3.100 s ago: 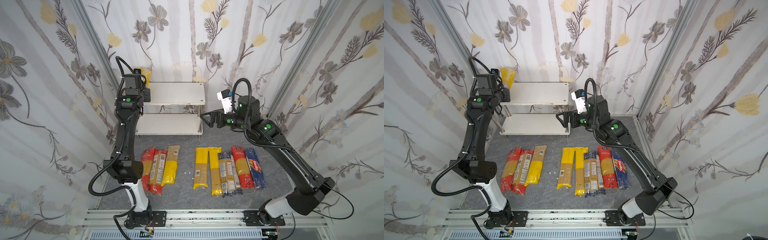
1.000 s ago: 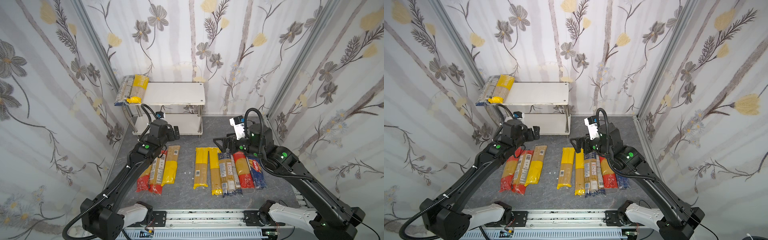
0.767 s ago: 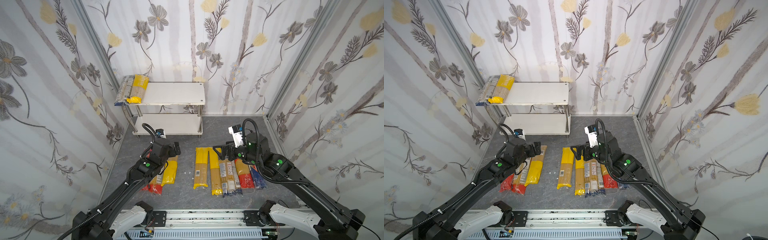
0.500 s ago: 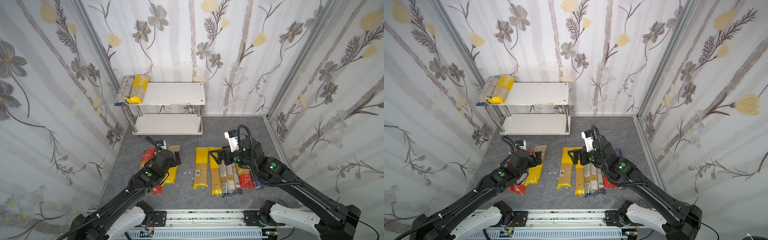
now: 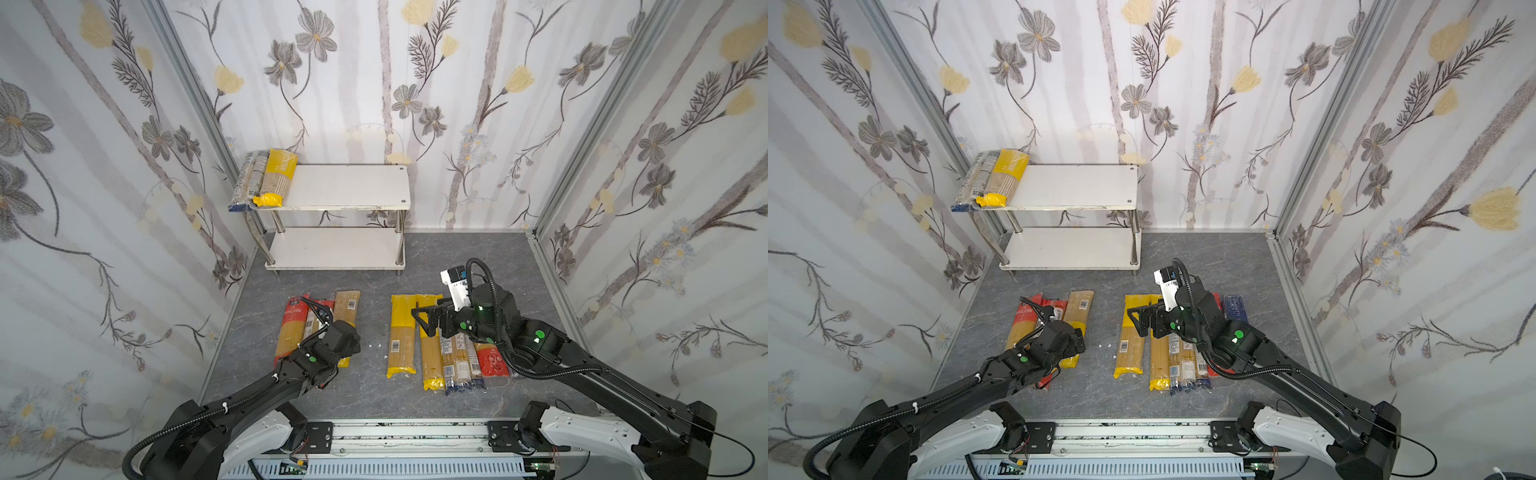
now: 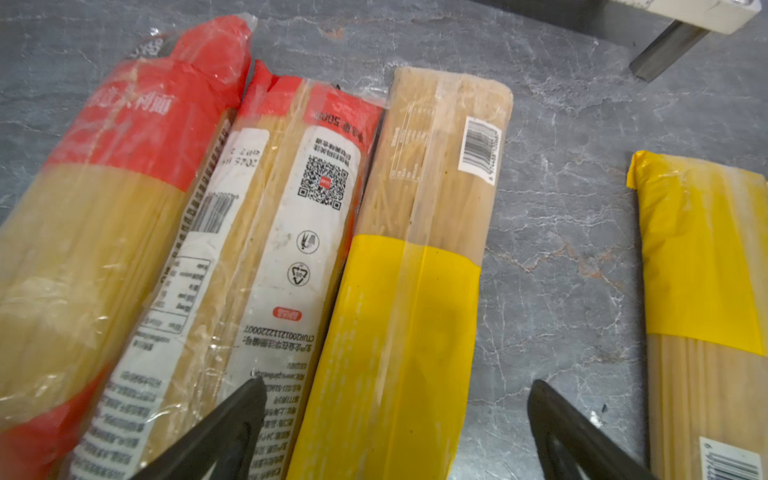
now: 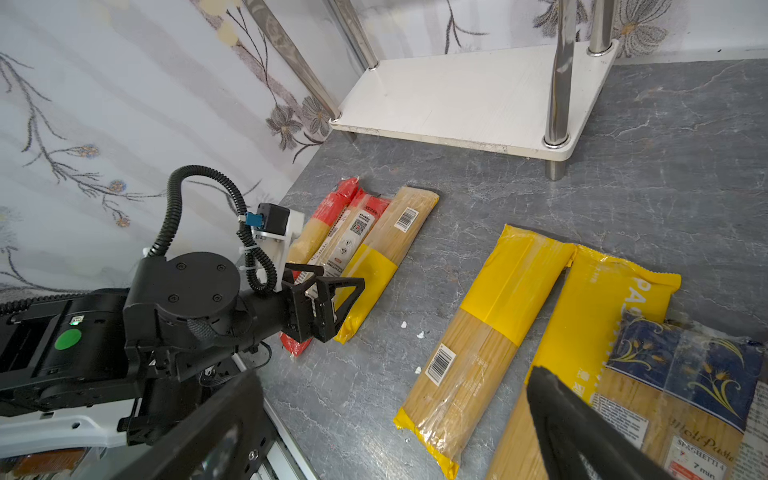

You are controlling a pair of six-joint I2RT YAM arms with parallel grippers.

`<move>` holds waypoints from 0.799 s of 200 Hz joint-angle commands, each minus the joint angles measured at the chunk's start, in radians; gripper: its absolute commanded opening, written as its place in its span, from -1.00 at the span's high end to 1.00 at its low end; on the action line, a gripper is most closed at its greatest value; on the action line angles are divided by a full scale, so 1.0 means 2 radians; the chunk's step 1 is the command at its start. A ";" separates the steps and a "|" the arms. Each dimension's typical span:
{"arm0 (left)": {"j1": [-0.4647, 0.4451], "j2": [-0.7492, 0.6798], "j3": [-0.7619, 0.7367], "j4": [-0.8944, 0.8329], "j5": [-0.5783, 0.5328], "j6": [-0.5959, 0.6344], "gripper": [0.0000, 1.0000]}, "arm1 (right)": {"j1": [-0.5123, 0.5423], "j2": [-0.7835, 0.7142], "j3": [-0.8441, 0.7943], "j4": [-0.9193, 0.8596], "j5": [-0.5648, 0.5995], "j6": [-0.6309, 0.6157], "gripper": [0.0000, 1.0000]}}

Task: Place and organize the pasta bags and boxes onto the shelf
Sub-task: 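Lower the left gripper onto the yellow-banded spaghetti pack while the right gripper descends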

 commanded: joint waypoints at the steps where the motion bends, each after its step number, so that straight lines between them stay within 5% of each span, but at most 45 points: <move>1: -0.001 0.014 -0.008 0.039 0.014 -0.026 -1.00 | 0.001 -0.009 -0.010 0.026 0.013 0.006 -0.99; 160: -0.053 0.097 0.014 0.063 0.018 -0.066 -1.00 | 0.000 -0.024 -0.043 0.037 0.014 -0.001 -0.99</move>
